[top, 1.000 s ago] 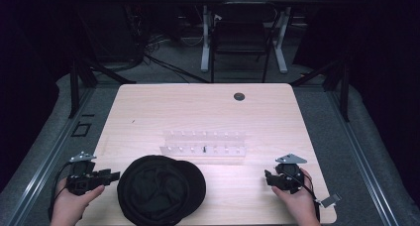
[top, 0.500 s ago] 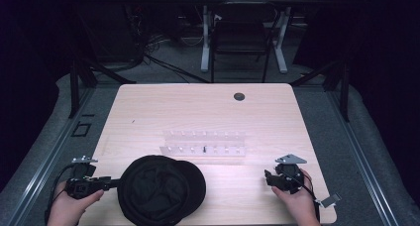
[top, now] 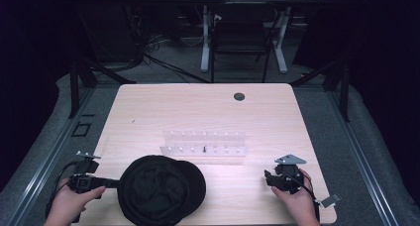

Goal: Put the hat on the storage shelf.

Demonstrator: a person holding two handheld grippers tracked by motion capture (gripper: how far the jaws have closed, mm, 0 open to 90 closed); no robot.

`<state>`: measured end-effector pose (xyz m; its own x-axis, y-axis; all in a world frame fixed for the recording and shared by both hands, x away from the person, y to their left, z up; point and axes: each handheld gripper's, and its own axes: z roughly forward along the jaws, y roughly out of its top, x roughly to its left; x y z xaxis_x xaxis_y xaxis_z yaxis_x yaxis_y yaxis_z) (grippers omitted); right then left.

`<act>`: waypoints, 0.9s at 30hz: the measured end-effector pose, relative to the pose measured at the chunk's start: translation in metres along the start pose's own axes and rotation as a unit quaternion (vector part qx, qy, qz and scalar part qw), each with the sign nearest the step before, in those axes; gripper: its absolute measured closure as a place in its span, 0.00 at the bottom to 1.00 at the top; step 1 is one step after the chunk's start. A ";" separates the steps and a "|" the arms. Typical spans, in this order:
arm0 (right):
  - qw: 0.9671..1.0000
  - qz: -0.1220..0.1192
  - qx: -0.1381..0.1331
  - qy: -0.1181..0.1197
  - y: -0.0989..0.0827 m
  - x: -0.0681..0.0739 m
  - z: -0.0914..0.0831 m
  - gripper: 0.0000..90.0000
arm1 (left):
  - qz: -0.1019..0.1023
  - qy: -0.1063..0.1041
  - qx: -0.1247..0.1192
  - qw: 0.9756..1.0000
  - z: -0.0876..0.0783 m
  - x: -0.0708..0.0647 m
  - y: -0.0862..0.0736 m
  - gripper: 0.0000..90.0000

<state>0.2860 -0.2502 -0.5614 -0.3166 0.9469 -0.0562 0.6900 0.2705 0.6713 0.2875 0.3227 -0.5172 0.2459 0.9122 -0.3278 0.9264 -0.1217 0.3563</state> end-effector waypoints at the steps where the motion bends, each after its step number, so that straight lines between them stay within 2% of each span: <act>1: 1.000 0.000 0.001 0.000 0.000 0.000 0.000 0.43 | -0.001 0.000 0.003 1.000 0.001 0.000 0.001 0.61; 6: 1.000 0.000 0.000 0.001 0.000 0.000 0.000 0.43 | -0.017 -0.009 0.018 1.000 0.003 0.001 0.005 0.61; 10: 1.000 0.002 -0.001 0.000 0.000 0.000 0.000 0.43 | -0.020 -0.014 0.030 0.999 0.005 0.000 0.007 0.62; 15: 1.000 0.002 0.000 0.002 0.000 -0.001 0.000 0.43 | -0.019 -0.013 0.043 0.999 0.009 -0.001 0.007 0.63; 27: 1.000 0.004 0.000 0.005 0.000 0.000 0.001 0.43 | -0.030 -0.007 0.056 0.998 0.015 0.001 0.005 0.64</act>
<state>0.2863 -0.2499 -0.5624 -0.3184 0.9470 -0.0434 0.6924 0.2636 0.6717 0.2964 0.3173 -0.5286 0.1930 0.9133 -0.3587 0.9653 -0.1112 0.2364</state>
